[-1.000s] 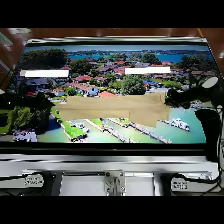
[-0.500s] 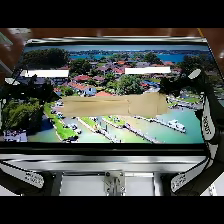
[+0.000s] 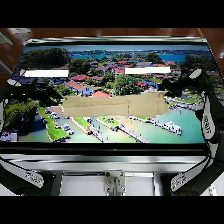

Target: Fold the shirts.

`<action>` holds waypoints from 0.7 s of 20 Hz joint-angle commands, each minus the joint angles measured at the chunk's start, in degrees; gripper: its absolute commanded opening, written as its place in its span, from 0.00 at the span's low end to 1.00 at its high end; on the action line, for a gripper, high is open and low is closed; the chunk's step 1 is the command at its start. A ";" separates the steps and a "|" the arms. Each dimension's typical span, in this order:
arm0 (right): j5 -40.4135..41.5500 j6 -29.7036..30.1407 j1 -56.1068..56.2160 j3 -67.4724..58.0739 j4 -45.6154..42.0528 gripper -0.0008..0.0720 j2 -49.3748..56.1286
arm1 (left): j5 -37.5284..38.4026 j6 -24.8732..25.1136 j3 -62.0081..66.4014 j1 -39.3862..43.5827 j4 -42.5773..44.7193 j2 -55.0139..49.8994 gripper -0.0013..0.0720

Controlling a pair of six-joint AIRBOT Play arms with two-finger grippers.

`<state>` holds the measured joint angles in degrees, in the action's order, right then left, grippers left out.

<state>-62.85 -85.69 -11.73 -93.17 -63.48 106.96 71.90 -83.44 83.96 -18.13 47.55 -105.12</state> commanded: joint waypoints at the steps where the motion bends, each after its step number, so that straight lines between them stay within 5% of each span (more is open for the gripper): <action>1: -5.64 2.54 -2.32 -0.09 -11.50 0.84 -3.43 | 5.84 -2.45 3.19 -3.15 0.02 0.76 0.70; 3: -9.07 1.79 -4.28 0.22 -11.32 0.94 -2.95 | 7.45 -2.78 4.66 -4.13 0.00 2.03 0.64; 8: -11.78 6.97 -5.35 1.03 4.98 0.94 4.13 | 8.37 -1.73 4.74 -3.85 0.02 5.46 0.64; 14: -11.37 7.06 -4.83 1.03 9.05 0.94 9.14 | 13.42 0.31 4.76 0.22 -0.09 8.20 0.64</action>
<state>-74.37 -79.13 -16.64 -92.33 -55.37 113.93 83.13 -84.62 88.62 -19.77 47.53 -98.32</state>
